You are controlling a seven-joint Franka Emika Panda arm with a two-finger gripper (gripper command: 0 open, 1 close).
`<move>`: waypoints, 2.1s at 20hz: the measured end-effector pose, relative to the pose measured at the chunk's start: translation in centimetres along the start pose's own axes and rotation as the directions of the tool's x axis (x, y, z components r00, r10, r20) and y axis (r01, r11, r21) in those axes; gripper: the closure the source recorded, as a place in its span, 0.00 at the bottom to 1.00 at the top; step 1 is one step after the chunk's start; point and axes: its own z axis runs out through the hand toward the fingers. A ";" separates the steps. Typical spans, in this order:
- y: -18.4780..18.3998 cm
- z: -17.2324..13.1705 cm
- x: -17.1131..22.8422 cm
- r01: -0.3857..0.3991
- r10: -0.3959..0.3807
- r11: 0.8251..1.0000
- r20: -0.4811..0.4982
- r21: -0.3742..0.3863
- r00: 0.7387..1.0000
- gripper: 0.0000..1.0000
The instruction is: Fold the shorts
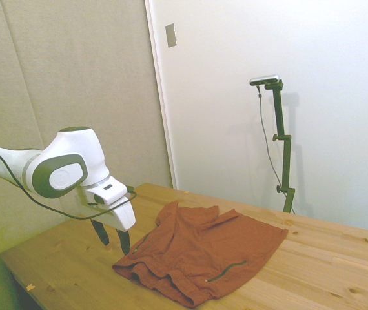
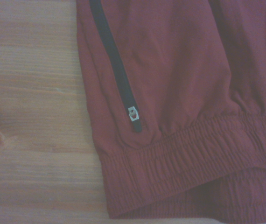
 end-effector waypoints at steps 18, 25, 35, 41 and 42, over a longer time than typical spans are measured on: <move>-3.1 3.2 -8.1 0.173 -0.308 0.928 -0.418 -0.329 0.855 0.00; -4.4 6.2 -9.8 0.209 -0.349 0.916 -0.423 -0.343 0.836 0.00; -5.8 9.7 -9.1 0.219 -0.373 0.905 -0.431 -0.366 0.822 0.00; -5.5 10.0 -6.4 0.190 -0.354 0.908 -0.442 -0.374 0.824 1.00; -5.5 10.0 -6.3 0.187 -0.351 0.909 -0.441 -0.372 0.826 1.00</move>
